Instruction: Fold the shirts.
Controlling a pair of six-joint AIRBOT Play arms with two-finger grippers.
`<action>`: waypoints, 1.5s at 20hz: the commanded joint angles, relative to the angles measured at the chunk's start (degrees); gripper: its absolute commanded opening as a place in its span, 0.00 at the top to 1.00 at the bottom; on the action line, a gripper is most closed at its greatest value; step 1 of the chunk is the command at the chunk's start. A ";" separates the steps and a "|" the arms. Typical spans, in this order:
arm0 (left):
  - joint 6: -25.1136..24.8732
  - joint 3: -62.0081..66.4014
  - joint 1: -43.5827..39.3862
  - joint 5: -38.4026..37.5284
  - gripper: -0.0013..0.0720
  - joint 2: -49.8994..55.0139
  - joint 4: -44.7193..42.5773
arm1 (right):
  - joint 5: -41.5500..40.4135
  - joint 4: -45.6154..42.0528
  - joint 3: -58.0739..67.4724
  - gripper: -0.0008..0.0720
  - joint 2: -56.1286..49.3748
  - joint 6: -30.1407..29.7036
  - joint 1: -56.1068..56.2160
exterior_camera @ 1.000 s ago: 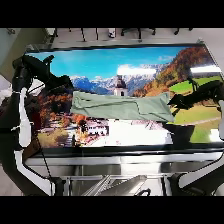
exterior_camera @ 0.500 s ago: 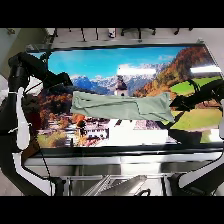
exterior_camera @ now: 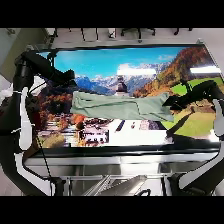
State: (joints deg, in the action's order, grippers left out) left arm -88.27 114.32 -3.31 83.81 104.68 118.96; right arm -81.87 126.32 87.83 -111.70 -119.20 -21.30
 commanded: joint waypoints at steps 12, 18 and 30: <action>-0.55 -0.02 -24.26 -18.05 0.95 12.50 2.69 | -4.07 1.49 7.28 0.96 8.35 -0.98 5.18; -0.50 -0.02 -31.85 -28.50 0.95 22.05 6.80 | -12.74 4.98 14.49 0.96 16.81 1.25 5.35; -0.50 2.84 -28.35 -22.38 0.95 17.11 18.73 | -15.56 10.64 18.99 0.96 18.27 5.42 7.41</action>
State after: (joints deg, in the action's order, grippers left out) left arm -88.71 117.40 -34.83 56.25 126.41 134.67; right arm -97.03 136.35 106.54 -93.54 -115.15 -14.35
